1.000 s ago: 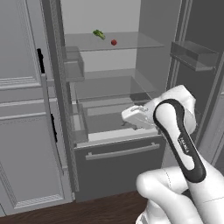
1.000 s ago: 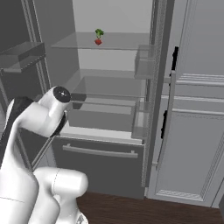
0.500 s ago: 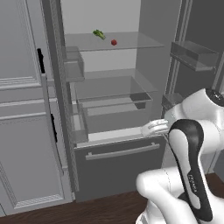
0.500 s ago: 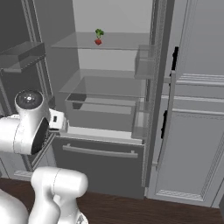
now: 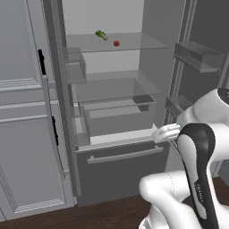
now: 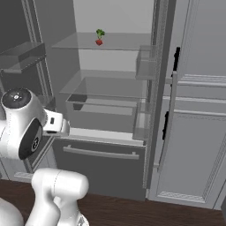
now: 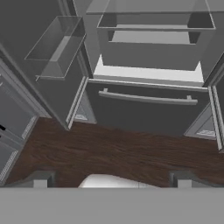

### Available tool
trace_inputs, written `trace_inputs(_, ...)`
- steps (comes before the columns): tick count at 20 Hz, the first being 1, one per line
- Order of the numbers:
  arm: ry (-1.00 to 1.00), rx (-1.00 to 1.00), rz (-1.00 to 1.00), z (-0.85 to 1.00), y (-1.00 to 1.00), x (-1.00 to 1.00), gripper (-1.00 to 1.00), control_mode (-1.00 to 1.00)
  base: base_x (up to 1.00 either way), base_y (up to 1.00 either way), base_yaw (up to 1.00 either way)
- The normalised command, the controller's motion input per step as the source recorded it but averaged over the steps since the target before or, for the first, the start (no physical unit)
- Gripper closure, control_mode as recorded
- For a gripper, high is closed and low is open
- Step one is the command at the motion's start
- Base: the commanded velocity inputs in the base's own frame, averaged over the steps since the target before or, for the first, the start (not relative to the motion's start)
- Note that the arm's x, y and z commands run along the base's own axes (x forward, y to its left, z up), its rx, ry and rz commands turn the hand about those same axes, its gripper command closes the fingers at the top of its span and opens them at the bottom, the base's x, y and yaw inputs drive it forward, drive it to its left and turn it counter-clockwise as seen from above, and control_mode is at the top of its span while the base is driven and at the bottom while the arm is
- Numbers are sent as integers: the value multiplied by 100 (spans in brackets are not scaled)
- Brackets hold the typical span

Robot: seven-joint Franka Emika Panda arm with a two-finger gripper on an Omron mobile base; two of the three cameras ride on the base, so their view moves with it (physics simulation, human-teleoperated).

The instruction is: Take the strawberry from the fridge and place it on top of the pancake, located on the dining counter.

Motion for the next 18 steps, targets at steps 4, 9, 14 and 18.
trace_inputs(4,8,0,0,-8,0,43,-100,100,23,1,0)
trace_inputs(9,0,0,0,0,0,0,-100,100,95,2,1)
trace_inputs(14,0,0,0,0,0,0,-100,100,70,0,0)
trace_inputs(18,0,0,0,0,0,0,-100,100,59,0,0)
